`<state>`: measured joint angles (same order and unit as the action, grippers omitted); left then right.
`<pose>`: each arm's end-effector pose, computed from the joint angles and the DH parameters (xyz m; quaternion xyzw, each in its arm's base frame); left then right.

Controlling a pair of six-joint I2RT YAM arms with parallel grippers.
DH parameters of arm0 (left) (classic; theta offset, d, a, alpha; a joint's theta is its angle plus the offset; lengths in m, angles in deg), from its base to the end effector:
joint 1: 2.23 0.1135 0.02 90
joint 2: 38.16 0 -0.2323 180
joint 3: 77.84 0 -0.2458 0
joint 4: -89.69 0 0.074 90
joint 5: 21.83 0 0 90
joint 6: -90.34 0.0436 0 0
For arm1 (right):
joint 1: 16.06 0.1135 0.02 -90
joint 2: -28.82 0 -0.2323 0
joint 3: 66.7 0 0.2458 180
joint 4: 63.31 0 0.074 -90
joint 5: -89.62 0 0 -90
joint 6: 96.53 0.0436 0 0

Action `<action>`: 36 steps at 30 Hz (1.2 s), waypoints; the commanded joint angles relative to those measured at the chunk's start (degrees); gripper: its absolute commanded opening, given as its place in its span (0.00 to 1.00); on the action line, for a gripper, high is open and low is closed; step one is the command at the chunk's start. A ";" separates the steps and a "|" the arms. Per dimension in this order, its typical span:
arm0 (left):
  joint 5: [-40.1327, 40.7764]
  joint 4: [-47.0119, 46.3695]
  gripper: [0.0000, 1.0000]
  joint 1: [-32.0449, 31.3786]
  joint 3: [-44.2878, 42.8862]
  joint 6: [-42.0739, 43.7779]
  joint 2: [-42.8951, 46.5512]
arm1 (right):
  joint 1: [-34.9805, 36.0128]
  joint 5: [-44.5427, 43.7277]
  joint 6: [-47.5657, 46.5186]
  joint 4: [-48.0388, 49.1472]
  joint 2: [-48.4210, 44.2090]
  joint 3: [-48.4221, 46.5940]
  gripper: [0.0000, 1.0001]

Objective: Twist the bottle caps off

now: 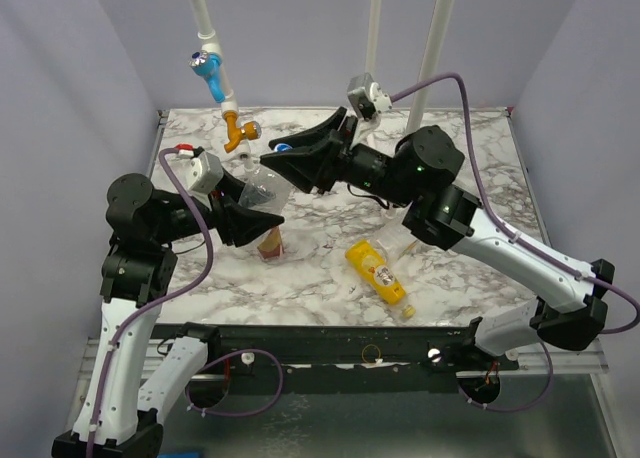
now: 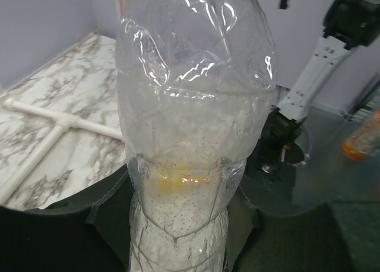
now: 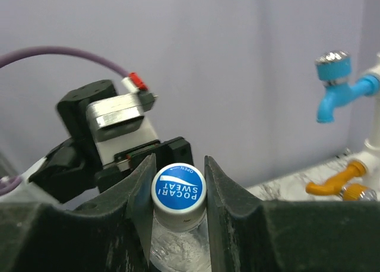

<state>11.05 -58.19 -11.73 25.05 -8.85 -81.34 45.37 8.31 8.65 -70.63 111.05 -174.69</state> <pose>0.1440 -0.0612 0.4127 0.3450 0.6102 -0.4307 0.5684 0.1478 0.2851 0.4875 -0.2855 0.5120 0.5362 0.6073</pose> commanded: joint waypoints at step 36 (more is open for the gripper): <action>16.94 0.82 0.03 0.24 3.43 18.77 3.74 | -1.56 -7.31 0.51 -9.67 5.94 -9.15 0.76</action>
<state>25.73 -56.81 -11.71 27.85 7.13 -78.06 43.56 1.82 7.08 -76.44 114.96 -182.56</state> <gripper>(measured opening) 0.508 0.786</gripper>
